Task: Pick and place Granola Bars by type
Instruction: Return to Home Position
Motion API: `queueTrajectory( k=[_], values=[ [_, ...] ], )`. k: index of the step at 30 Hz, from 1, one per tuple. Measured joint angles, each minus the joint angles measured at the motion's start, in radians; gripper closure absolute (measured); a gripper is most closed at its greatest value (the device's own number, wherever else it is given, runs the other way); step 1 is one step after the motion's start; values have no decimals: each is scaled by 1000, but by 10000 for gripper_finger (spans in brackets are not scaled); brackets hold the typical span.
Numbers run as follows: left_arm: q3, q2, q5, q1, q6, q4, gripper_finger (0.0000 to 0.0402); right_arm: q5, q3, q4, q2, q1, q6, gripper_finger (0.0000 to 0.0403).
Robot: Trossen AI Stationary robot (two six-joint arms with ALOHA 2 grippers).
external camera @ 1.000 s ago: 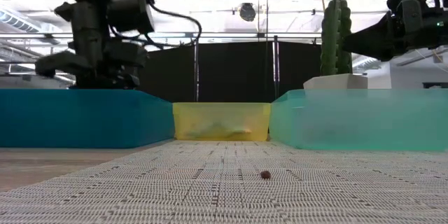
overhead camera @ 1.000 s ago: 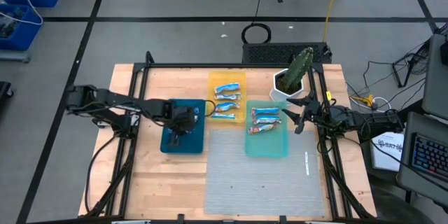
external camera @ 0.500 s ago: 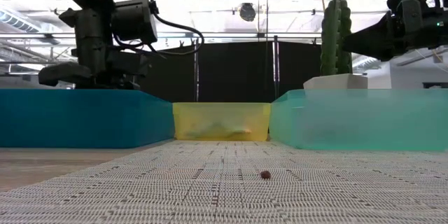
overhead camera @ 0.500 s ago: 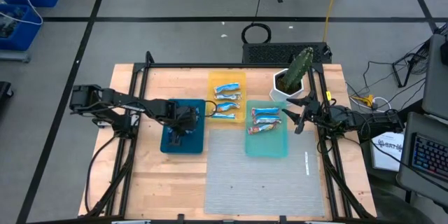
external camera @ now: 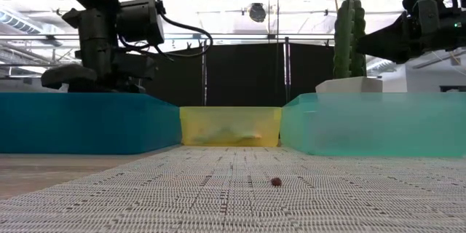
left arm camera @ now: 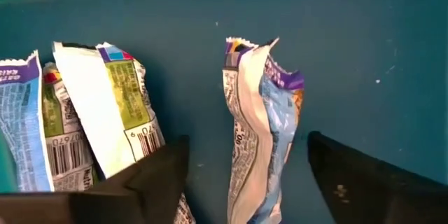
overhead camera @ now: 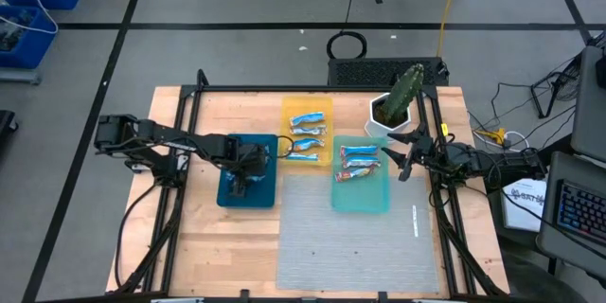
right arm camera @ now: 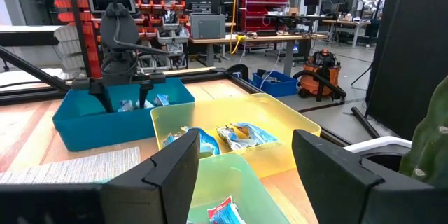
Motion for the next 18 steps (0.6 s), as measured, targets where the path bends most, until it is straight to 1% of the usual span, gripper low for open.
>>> queueTrajectory(
  k=[5, 8, 10, 13, 18],
  values=[
    [44, -8, 3, 0, -26, -43, 47, 0, 0, 0, 0, 0, 0, 181],
    [102, -28, 2, -5, -35, -126, 21, 0, 0, 0, 0, 0, 0, 181],
    [154, -48, -16, -10, -36, -184, 13, 0, 0, 0, 0, 0, 0, 181],
    [245, -78, -50, -22, -41, -293, 10, 0, 0, 0, 0, 0, 0, 181],
    [462, -119, -66, -55, -44, -480, 9, 0, 0, 0, 0, 0, 0, 181]
  ],
)
